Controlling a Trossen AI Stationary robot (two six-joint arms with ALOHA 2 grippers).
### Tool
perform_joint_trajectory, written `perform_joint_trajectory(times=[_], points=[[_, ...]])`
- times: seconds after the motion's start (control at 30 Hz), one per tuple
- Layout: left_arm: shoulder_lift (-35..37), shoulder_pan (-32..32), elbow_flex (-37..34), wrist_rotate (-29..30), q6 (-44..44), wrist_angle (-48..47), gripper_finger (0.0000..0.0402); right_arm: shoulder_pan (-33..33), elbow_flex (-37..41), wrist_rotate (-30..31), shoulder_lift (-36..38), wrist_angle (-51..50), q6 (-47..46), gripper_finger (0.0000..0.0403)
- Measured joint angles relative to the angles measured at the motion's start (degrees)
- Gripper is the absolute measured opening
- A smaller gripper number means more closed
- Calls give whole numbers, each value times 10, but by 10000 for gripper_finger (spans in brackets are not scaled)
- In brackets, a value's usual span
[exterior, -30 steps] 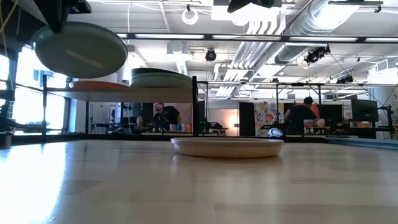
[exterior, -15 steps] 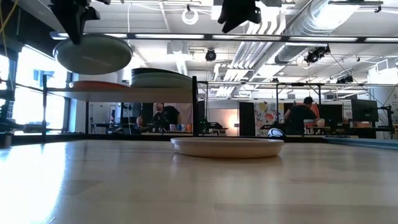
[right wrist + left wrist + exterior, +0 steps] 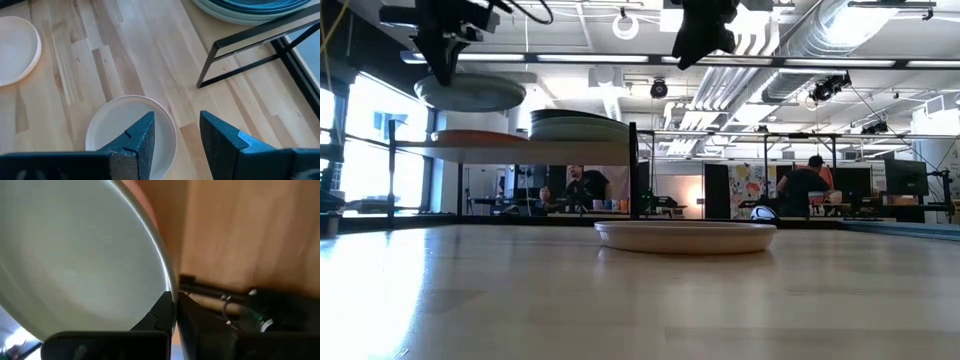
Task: Place and stack plates onto a shelf
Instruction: Stack the light blue plate on top of the orange plate on the shelf
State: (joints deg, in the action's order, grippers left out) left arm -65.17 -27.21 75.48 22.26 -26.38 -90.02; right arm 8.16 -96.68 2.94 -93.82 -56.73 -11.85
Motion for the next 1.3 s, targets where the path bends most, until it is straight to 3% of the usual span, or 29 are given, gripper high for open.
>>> perform_joint_trajectory(times=[0.33,0.7,1.3], points=[[-29,-88,0,-14,-90,0,1,12,0,-2,0,0,17,135],[-77,-92,0,23,-104,9,1,12,0,-2,0,0,18,135],[-135,-92,0,2,-103,17,1,12,0,-2,0,-12,18,135]])
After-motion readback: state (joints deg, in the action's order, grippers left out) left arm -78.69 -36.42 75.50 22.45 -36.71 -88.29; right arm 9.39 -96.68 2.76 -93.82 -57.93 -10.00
